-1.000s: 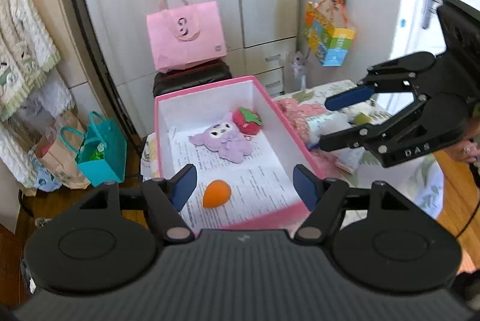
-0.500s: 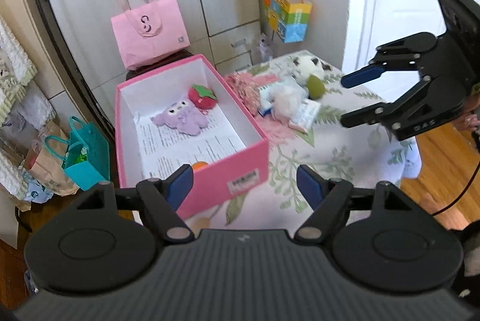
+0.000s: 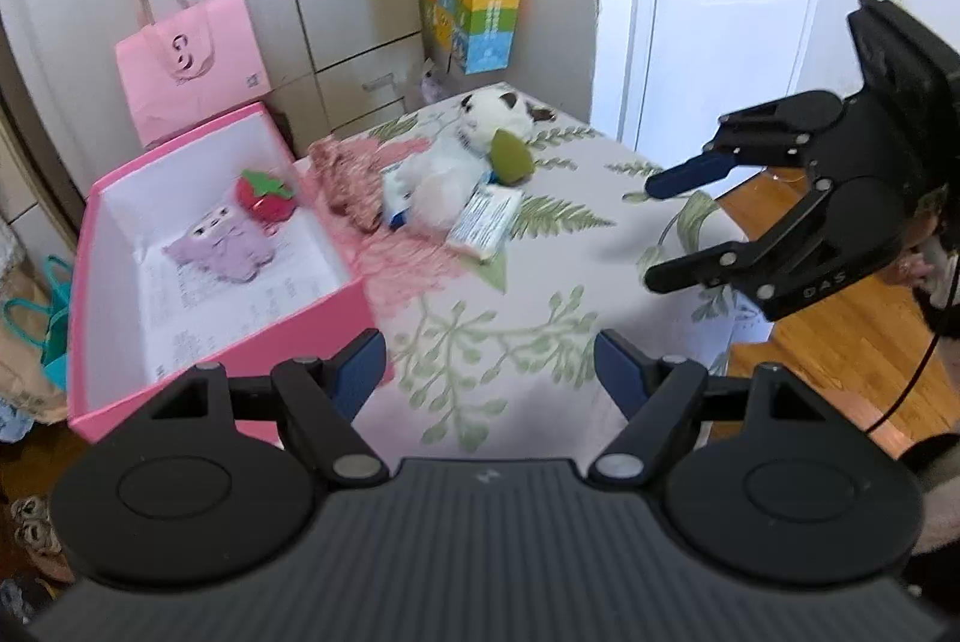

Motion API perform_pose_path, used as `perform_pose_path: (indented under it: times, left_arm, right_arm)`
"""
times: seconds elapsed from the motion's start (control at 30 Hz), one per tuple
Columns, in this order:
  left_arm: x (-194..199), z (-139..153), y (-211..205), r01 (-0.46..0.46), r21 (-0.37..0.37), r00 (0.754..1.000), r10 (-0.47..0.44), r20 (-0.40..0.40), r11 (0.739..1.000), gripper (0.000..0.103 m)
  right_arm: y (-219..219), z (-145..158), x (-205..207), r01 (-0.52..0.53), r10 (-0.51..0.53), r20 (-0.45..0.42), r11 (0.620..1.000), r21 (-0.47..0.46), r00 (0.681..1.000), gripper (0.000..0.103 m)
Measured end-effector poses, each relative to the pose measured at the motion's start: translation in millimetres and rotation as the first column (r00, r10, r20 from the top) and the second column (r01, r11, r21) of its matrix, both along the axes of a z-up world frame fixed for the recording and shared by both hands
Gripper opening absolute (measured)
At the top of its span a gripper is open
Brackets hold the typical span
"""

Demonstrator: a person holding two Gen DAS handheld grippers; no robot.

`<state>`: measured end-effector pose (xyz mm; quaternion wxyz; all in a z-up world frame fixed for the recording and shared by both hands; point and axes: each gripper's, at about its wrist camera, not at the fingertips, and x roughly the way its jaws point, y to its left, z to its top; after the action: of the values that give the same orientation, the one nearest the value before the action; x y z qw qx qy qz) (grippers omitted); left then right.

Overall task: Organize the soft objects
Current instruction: 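Move both tools back to the table toward the wipes pack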

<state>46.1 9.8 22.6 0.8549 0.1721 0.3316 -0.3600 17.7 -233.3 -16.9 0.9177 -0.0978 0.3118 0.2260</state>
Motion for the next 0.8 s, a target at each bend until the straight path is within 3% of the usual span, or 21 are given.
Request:
perform_pose_path:
  times: [0.2,0.37,0.63,0.8]
  left_arm:
    - [12,-21,-27,0.003,0.005,0.999,-0.003,0.042,1.0,0.076]
    - [29,-33,-44,-0.01,-0.03,0.999,0.011,0.031,0.999,0.076]
    - [71,-52,-63,-0.077,-0.1,0.997,0.077,-0.009,0.992,0.076]
    - [88,-68,-76,-0.134,-0.111,0.989,0.14,0.051,0.985,0.076]
  right_arm:
    - [-25,-22,17,0.068,-0.067,-0.017,0.997,0.042,0.998,0.07]
    - [-36,-37,31,0.11,-0.11,0.014,0.993,0.045,0.994,0.071]
    - [-34,-61,57,0.078,-0.079,0.027,0.996,0.053,0.997,0.071]
    - [-28,-72,75,0.061,-0.063,0.031,0.996,0.061,0.998,0.072]
